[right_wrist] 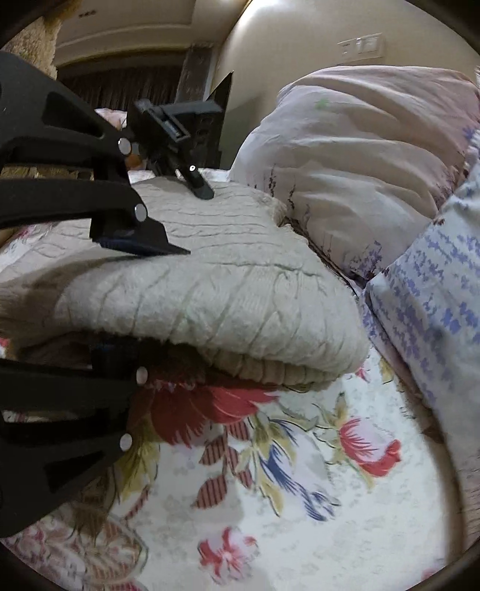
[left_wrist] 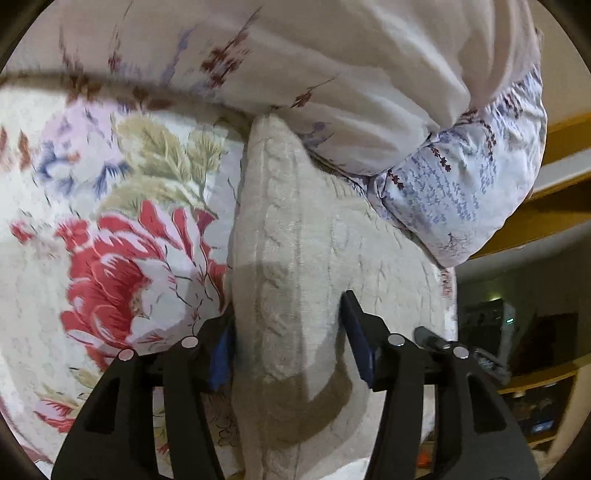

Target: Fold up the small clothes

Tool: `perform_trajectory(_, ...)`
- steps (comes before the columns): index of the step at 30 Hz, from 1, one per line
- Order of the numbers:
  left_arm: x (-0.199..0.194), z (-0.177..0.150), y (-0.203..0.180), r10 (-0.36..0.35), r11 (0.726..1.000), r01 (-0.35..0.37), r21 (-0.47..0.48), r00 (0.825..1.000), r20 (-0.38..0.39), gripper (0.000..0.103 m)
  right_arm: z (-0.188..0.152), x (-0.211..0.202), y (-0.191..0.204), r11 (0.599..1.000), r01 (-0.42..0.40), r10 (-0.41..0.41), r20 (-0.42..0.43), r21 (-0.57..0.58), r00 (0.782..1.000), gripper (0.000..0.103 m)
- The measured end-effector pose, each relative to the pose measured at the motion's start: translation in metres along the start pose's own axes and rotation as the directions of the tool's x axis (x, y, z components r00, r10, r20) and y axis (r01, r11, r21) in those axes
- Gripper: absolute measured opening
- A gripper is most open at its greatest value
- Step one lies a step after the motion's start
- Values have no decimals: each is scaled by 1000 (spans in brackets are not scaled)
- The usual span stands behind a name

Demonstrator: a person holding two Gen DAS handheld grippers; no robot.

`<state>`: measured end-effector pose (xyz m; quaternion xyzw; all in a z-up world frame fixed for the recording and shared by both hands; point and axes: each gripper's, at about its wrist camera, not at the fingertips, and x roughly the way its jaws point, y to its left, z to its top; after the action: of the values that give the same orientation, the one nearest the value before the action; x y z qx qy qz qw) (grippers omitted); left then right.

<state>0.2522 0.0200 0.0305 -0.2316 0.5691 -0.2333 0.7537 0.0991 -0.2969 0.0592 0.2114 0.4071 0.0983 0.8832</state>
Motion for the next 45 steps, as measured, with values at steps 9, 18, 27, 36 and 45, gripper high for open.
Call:
perform_trajectory(9,-42,-18,-60,115,928,-181,326,971,212,67,11,-31,4,999,48,-49,131,14,990,28)
perform_trajectory(18,-6,-27,-76,157,871,-184,456,983,97,67,25,-20,19,956,280,-260,183,-92,948,8)
perform_trajectory(27,-2,-35,-84,191,856,-241,458,970,152,69,23,-17,41,868,464,-418,243,-178,875,43)
perform_trajectory(36,-29,-71,-67,308,814,-375,444,926,217,70,-51,-15,93,739,467,-353,311,-485,882,40)
perform_trajectory(45,-4,-75,-45,373,820,-401,409,916,149,79,-63,18,88,605,611,-498,355,-511,791,42)
